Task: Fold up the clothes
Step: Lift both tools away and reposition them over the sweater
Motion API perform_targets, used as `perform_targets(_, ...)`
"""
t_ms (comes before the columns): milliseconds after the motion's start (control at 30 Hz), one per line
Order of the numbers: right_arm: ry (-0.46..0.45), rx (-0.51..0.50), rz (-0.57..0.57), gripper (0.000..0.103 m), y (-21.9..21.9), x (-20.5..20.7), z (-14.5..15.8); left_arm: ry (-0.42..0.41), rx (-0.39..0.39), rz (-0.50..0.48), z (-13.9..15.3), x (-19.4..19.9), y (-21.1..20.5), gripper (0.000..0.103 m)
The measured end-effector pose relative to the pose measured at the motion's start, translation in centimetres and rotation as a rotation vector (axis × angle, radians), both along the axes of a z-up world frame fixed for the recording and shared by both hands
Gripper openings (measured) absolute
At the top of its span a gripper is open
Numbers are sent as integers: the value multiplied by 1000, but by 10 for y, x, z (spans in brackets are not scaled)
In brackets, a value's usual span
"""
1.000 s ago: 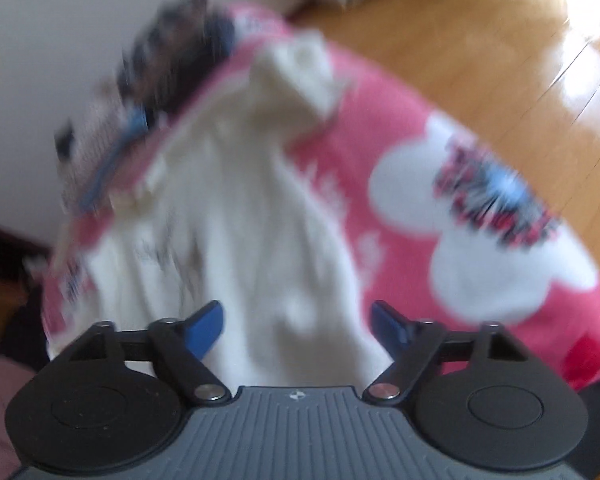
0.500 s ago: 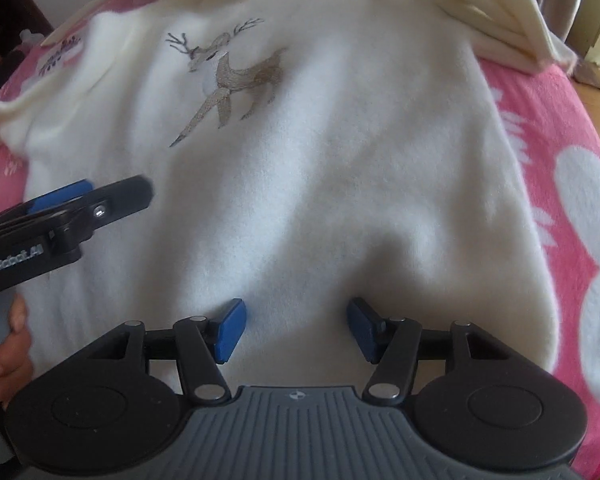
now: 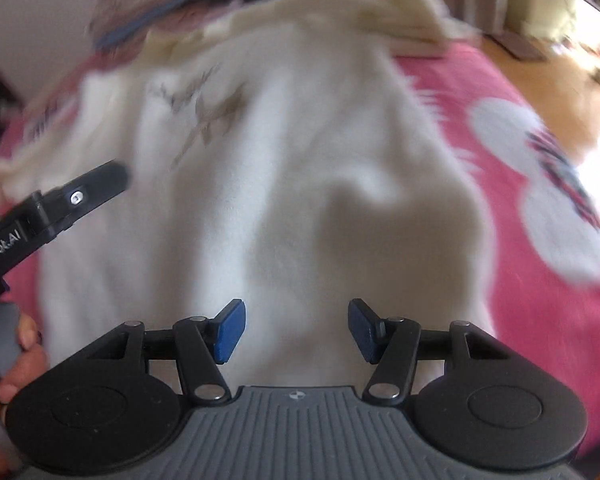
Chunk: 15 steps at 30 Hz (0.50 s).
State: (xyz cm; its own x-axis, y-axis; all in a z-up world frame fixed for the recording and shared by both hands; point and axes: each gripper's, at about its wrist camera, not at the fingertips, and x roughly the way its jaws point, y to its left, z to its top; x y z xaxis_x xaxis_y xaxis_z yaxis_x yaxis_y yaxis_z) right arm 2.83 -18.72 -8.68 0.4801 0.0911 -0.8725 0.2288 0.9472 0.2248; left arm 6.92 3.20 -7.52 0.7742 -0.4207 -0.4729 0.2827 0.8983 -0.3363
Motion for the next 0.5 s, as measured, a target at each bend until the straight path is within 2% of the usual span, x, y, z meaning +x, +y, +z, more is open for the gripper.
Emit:
perform_targets(67,-49,24,-17,60,-4,-21,34,-18,0,42,20,-6,10,91)
perform_targets(200,-265,-57,-11,60,-13,-80,119,-119,-2,91,90,-18,31,91)
perform_targets(233,-325,-81,-15,60,-16,-95,140,-164,1,110,115,-24,36,91)
perform_targets(367,-493,-56,-47,60,-43,-164,190,-325,53,253,229,-53,63,91)
perform_targets(500,-669,-111,-23,61,-60,-241,226,-583,137,397,346,-109,92,91)
